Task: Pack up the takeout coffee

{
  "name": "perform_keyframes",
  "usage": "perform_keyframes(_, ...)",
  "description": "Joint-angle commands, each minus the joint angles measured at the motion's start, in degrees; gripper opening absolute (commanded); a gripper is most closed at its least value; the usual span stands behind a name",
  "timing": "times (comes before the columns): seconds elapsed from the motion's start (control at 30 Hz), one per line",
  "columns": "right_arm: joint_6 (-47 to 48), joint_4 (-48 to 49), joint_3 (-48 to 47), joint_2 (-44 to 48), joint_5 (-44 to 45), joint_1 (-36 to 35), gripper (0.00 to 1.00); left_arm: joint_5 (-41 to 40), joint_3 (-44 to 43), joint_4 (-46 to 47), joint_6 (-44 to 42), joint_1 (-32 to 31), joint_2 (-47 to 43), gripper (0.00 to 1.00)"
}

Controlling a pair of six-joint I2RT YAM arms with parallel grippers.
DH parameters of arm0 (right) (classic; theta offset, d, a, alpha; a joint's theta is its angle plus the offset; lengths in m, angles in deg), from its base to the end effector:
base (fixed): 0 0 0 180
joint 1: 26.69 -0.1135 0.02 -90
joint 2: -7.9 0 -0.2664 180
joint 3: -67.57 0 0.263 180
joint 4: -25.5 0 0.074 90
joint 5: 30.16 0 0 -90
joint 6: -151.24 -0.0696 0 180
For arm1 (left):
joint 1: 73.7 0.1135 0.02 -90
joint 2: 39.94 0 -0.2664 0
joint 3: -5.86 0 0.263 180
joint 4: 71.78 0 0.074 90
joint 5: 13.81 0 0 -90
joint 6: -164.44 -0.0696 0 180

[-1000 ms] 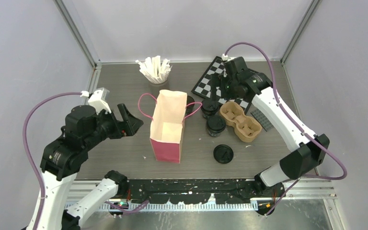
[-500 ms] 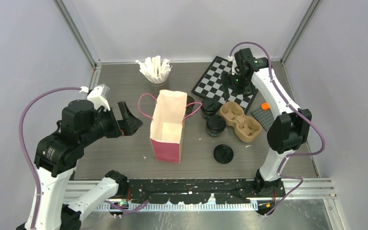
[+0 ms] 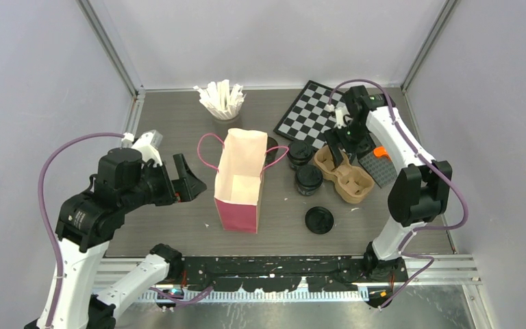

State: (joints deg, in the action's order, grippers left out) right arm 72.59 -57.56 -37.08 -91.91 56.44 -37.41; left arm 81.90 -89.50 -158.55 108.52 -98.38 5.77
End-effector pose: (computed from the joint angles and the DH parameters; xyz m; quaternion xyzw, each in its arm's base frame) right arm 0.3497 0.0704 0.2577 -0.1933 0.9753 0.0289 0.1027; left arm 0.1048 -0.0558 0.4182 -0.0512 0.8931 -0.2570 0.3656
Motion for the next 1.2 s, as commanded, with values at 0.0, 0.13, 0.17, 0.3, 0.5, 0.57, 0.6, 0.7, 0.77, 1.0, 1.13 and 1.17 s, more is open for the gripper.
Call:
perform_keyframes(0.0, 4.3, -2.4, 2.2, 4.7, -2.5, 2.0, 0.83, 1.9, 0.7, 1.3, -0.1, -0.1, -0.5, 1.0)
perform_keyframes(0.13, 5.2, -2.4, 3.4, 4.7, -3.9, 2.1, 0.76, 3.0, 0.7, 1.8, -1.0, -0.2, -0.2, 1.0)
perform_keyframes(0.17, 5.8, -2.3, 3.6, 4.7, -4.3, 2.1, 0.74, 3.1, 0.6, 1.7, -1.3, -0.1, 0.1, 1.0)
perform_keyframes(0.3, 6.7, -1.5, 3.9, 4.6, -4.8, 2.1, 0.68, 3.1, 0.6, 1.6, -1.6, -0.1, 0.2, 1.0)
perform_keyframes(0.5, 6.9, -0.5, 3.7, 2.7, -7.6, 2.0, 0.65, 2.9, 1.1, 2.3, -1.1, -0.1, -0.3, 1.0)
perform_keyframes(0.57, 6.9, 0.3, 4.0, 2.2, -7.3, 2.1, 0.65, 2.6, 1.0, 1.9, -1.3, -0.1, -0.1, 1.0)
perform_keyframes(0.6, 6.8, 0.8, 4.0, 2.0, -7.2, 2.1, 0.65, 2.4, 1.2, 1.8, -1.2, -0.1, -0.3, 1.0)
perform_keyframes(0.7, 7.0, 1.5, 3.8, 1.3, -7.0, 2.1, 0.66, 2.5, 2.2, 2.5, -0.3, -0.1, -0.8, 1.0)
perform_keyframes(0.77, 7.2, 1.7, 3.6, 0.7, -7.4, 2.1, 0.66, 2.5, 2.6, 2.8, 0.3, -0.1, -1.1, 1.0)
perform_keyframes(1.0, 7.8, 2.8, 4.3, -1.0, -7.3, 2.1, 0.65, 2.4, 3.5, 3.6, 0.8, -0.1, -1.2, 1.0)
perform_keyframes(1.13, 7.8, 3.1, 3.3, -2.9, -6.8, 2.1, 0.62, 2.4, 3.9, 4.7, 0.9, -0.2, -0.7, 1.0)
perform_keyframes(1.17, 7.6, 3.2, 3.1, -3.3, -6.5, 2.1, 0.61, 2.6, 4.1, 5.1, 0.9, -0.1, -0.6, 1.0)
